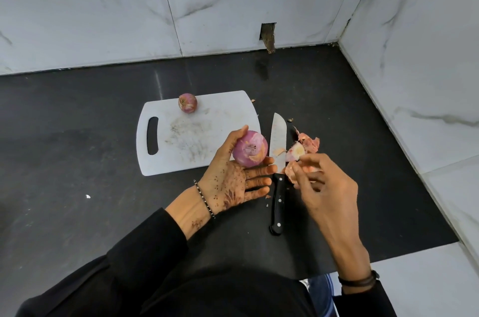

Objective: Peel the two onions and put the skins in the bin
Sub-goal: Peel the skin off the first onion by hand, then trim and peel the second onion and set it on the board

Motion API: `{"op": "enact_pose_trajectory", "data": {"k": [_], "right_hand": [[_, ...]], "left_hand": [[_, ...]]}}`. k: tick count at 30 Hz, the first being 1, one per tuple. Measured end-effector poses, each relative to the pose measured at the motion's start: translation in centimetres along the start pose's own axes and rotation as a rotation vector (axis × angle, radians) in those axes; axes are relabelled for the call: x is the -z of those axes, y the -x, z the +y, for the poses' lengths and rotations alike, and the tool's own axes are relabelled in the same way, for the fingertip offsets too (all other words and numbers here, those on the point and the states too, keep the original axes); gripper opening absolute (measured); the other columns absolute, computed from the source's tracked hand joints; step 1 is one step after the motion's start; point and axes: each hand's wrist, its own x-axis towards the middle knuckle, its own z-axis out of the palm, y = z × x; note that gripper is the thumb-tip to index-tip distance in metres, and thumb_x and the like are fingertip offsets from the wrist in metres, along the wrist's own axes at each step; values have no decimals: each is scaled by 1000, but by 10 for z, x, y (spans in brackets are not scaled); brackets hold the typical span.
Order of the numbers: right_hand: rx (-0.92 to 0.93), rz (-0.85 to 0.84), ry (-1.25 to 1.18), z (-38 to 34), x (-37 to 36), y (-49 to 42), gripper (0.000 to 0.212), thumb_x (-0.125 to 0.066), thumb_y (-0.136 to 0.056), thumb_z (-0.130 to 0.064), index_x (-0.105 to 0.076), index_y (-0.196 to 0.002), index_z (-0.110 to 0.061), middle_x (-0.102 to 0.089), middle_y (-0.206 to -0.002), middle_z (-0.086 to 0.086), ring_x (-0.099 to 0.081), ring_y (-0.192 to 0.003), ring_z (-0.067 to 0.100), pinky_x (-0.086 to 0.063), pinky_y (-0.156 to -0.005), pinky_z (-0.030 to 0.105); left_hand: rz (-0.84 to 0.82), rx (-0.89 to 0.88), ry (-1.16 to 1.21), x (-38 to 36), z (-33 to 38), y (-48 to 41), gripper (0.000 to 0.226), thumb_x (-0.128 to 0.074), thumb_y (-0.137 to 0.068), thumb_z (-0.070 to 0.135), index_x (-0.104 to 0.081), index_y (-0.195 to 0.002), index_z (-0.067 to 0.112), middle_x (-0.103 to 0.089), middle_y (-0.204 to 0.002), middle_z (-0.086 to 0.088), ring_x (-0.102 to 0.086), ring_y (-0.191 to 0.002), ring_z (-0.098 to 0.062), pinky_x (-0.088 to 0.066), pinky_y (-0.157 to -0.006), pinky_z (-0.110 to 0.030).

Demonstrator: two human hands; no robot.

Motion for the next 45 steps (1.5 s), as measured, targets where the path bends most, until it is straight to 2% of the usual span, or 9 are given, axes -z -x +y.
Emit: {"op": "enact_pose_trajectory", "data": {"k": [2,6,11,13,16,20,24,33,45], "right_hand": [[-10,52,-98,-14,0,1,12,-70,-96,-29,-70,-105,-20,-72,-91,-11,-72,-81,7,-61,-71,29],[-18,65,-179,-38,-7,-2,22,-69,-94,-44,-68,-107,-25,-71,-96,-14,-69,-93,6,-56,-78,20],[23,-8,-137,-50,-25,-8,46,-75,-83,-56,-59,-116,-28,-63,-107,-15,-65,-96,5,-54,-74,17],[84,12,-103,-49,-29,-11,33,-71,-93,-45,-58,-116,-26,-62,-106,-12,-65,-93,5,-54,-72,15],[132,79,-88,-43,-30,-14,11,-59,-103,-25,-59,-113,-20,-65,-101,-9,-66,-91,6,-51,-72,14],[88,46,-94,-35,-32,-15,6,-58,-103,-25,-59,-108,-22,-67,-97,-9,-68,-86,7,-51,-64,17],[78,4,-102,-32,-39,-21,5,-65,-99,-21,-67,-103,-19,-68,-90,-16,-68,-81,7,-52,-60,22],[155,-166,-72,-53,-71,-43,10,-71,-96,-30,-67,-91,-23,-67,-83,-16,-65,-80,7,-49,-61,16],[185,-373,43,-77,-133,-73,13,-66,-96,-42,-64,-92,-29,-66,-87,-20,-64,-78,1,-58,-73,30]], "left_hand": [[-3,-1,0,0,0,0,73,-59,-71,73,-72,-100,8,-70,-99,-8,-64,-79,-19,-53,-78,-31],[-12,7,-15,-3,-4,0,73,-59,-72,74,-69,-106,10,-68,-101,-8,-62,-85,-18,-52,-81,-31],[-78,-6,7,-7,-7,-2,77,-63,-74,70,-64,-125,12,-60,-118,-8,-53,-112,-23,-31,-115,-39],[-90,-16,9,-5,-6,-2,78,-63,-74,70,-64,-127,13,-60,-120,-9,-54,-111,-23,-36,-111,-36],[-55,-56,-55,-1,-5,1,69,-62,-75,71,-68,-110,12,-63,-103,-9,-59,-89,-20,-50,-82,-31],[264,-212,-263,5,-5,2,73,-73,-59,65,-66,-106,10,-58,-84,-3,-53,-62,-13,-52,-60,-27],[509,-377,-561,30,-3,6,52,-76,-64,56,-66,-102,21,-62,-90,2,-56,-73,-11,-52,-63,-25],[831,-597,-906,88,21,26,56,-88,-63,42,-59,-110,30,-58,-105,10,-59,-88,-4,-46,-72,-18],[1165,-727,-943,165,55,33,72,-89,-57,47,-57,-119,28,-52,-108,4,-55,-101,-19,-46,-80,-30]]}}
